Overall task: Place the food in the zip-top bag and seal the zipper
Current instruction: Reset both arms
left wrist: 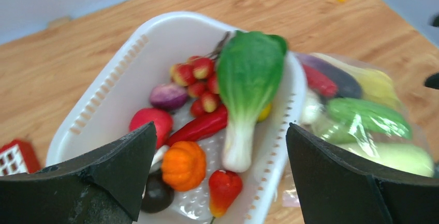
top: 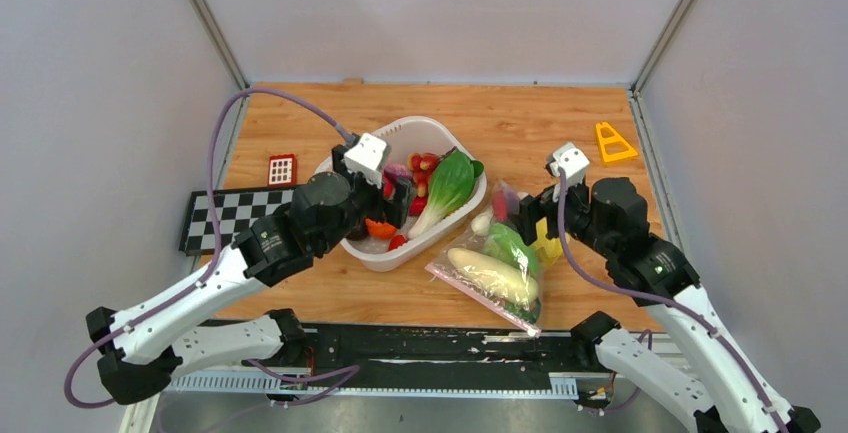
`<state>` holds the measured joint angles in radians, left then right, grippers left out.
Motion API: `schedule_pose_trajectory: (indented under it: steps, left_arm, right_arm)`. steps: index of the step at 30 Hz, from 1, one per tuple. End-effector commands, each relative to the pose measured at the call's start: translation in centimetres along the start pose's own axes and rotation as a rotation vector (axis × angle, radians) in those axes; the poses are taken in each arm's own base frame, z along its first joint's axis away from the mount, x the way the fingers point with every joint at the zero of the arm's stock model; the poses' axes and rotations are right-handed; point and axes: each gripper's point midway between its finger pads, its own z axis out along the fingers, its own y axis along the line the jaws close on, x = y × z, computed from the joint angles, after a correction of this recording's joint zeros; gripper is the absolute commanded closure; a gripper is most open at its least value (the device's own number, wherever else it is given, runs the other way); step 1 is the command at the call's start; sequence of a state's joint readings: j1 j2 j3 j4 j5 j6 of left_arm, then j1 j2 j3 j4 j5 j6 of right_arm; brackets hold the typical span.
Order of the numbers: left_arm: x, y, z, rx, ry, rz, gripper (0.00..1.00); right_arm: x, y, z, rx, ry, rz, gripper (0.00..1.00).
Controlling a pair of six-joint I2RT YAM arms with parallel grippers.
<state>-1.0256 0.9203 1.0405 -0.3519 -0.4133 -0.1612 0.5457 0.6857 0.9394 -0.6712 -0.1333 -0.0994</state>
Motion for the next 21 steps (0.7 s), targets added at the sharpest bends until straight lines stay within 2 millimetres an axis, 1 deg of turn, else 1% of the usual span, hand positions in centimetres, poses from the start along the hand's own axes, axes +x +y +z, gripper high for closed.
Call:
schedule_pose_trajectory:
  steps: [1, 3, 4, 6, 7, 9, 12, 14, 17, 21]
  left_arm:
    - [1.4, 5.5, 0.4, -0.202, 0.045, -0.160, 0.00]
    - [2.2, 7.8, 0.4, -0.268, 0.074, -0.222, 0.00]
    - [2.6, 8.6, 0.4, -0.280, 0.095, -0.249, 0.00]
    - [3.8, 10.8, 0.3, -0.332, 0.133, -0.319, 0.00]
    - [4.1, 11.9, 0.1, -0.364, 0.137, -0.347, 0.00]
    - [4.7, 12.7, -0.1, -0.403, 0.147, -0.368, 0.00]
    - [5.7, 13.2, -0.5, -0.462, 0.171, -0.415, 0.00]
    - [6.3, 13.7, -0.8, -0.507, 0.181, -0.438, 0.00]
    - [7.1, 14.4, -1.5, -0.565, 0.178, -0.451, 0.00]
    - [6.8, 15.0, -2.2, -0.600, 0.140, -0.460, 0.00]
  right_arm:
    - [-0.3, -5.7, 1.3, 0.334, -0.018, 0.183, 0.11]
    - [0.1, -7.1, 1.5, 0.390, -0.005, 0.239, 0.08]
    - [0.1, -7.4, 1.8, 0.396, -0.002, 0.263, 0.07]
    - [0.2, -9.0, 1.7, 0.433, -0.015, 0.327, 0.07]
    - [0.1, -9.6, 1.6, 0.440, -0.028, 0.357, 0.07]
    - [0.0, -11.1, 1.3, 0.457, -0.061, 0.426, 0.06]
    - [0.3, -12.3, 0.9, 0.438, -0.088, 0.525, 0.05]
    - [0.5, -13.0, 0.3, 0.461, -0.102, 0.551, 0.05]
    - [0.2, -13.1, -0.8, 0.482, -0.142, 0.508, 0.04]
    - [0.2, -12.9, -1.9, 0.503, -0.166, 0.474, 0.04]
